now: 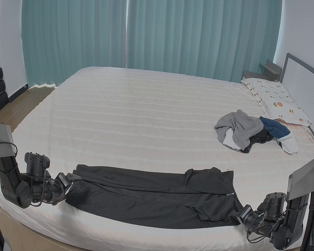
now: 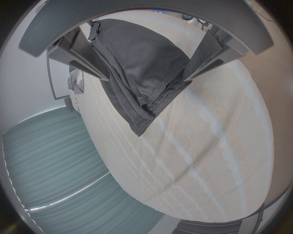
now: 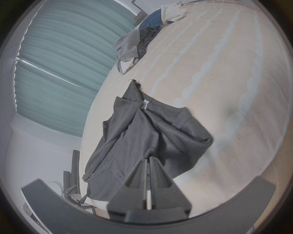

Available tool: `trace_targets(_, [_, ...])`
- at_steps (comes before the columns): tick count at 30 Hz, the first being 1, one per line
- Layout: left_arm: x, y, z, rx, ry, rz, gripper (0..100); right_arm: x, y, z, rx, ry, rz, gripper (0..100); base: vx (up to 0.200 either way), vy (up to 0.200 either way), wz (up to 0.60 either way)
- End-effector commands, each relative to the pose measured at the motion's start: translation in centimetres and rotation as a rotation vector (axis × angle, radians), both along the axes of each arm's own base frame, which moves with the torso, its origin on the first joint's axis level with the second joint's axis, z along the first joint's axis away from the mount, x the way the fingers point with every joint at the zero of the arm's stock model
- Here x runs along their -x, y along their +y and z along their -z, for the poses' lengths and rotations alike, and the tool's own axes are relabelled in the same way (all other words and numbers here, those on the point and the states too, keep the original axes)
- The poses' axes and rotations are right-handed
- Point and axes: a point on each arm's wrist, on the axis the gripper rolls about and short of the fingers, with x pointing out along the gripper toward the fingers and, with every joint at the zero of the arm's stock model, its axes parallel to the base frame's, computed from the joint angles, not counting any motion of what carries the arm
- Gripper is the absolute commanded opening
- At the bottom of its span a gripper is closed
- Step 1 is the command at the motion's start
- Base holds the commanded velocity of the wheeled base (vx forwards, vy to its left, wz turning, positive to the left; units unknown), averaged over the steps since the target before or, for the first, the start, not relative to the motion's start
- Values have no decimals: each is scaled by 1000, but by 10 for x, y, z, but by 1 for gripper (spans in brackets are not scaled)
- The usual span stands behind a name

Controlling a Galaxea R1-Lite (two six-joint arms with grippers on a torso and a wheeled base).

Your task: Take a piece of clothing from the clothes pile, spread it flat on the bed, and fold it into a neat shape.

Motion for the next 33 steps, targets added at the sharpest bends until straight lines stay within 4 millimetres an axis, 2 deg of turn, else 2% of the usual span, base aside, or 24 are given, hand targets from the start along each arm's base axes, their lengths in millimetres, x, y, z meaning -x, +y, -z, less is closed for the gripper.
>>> trace_targets(1, [0,0,0,0,1,-1,100,2,-3,-7,-4,-24,10,0,0,0,0])
trace_targets(16, [0,0,0,1,1,-2,100,9,-7,-11,22,-22,12,0,0,0,0])
trace_targets(31, [0,0,0,2,1,-1,100,11,-13,0,90,12,-9,0,0,0,0])
trace_targets(32, [0,0,0,2,1,-1,100,11,-14,1,97,15,-13,100,0,0,0])
trace_targets(33, [0,0,0,2,1,-1,100,10,-14,1,98,13,-13,100,0,0,0])
